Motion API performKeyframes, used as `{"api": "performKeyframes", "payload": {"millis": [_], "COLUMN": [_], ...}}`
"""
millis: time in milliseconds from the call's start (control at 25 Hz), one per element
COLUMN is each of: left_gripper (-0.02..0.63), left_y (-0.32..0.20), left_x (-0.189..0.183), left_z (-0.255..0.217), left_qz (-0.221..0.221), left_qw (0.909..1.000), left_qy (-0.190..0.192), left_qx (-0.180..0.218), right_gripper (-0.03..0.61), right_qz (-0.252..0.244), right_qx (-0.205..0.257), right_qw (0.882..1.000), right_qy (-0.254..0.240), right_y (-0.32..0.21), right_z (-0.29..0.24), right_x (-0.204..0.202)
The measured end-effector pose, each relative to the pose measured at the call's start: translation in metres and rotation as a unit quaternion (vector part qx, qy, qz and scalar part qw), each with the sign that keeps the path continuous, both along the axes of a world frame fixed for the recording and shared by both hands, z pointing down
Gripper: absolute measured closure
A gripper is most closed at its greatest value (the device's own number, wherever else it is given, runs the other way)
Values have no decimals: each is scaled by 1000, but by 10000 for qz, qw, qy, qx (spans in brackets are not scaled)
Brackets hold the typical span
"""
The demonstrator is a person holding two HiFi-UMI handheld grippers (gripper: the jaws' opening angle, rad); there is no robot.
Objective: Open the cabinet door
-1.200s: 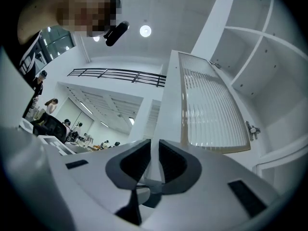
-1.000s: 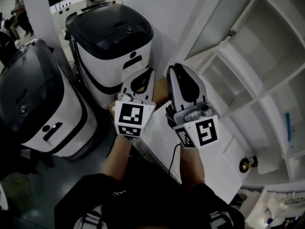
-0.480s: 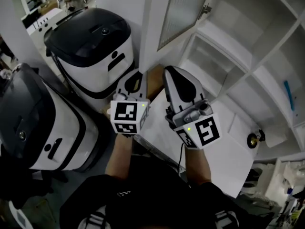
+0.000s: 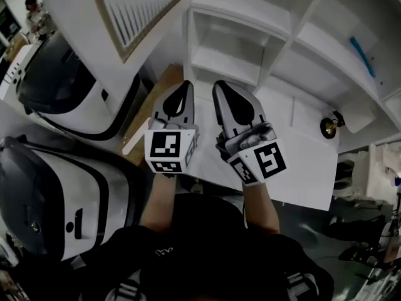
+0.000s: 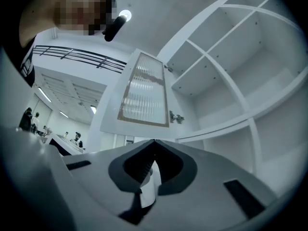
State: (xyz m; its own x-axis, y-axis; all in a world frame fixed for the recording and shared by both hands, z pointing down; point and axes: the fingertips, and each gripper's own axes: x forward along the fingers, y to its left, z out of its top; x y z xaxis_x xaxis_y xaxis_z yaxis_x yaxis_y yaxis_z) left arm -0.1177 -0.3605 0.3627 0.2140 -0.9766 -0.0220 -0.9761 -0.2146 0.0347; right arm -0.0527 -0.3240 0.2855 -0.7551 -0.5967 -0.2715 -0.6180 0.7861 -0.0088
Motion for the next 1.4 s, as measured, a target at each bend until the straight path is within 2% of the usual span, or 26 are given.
{"api": "performKeyframes", "payload": {"millis": [160,280,480,600,920,1200,1400], "left_gripper": [609,609,609,609,609,609,609], "left_y": [-8,-12,-18,-21,-21,-24,-31], "left_x": [40,62,98,120,183,195,196], "left_z": [3,10,9,9,3,8,1], "left_qz": [491,778,1276,1493,2234,2360,2359], "left_qw": [9988,9970,9918,9888,9746,9716,9715], "left_qy": [33,13,-46,46,102,148,187], "left_qx": [67,-24,22,58,89,35,119], "right_gripper": [558,558,560,560,560,560,560], "right_qz": [552,1034,1934,2326,2871,3102,3116], "right_qx": [-310,-450,-614,-677,-761,-745,-715], "right_qw": [9979,9936,9791,9702,9548,9471,9464], "right_qy": [-140,-105,-107,-10,125,362,462], "right_y": [-14,-21,-34,-35,-32,-31,-39], "right_z": [21,36,55,62,70,77,76], "right_x": [42,73,129,157,199,207,208]}}
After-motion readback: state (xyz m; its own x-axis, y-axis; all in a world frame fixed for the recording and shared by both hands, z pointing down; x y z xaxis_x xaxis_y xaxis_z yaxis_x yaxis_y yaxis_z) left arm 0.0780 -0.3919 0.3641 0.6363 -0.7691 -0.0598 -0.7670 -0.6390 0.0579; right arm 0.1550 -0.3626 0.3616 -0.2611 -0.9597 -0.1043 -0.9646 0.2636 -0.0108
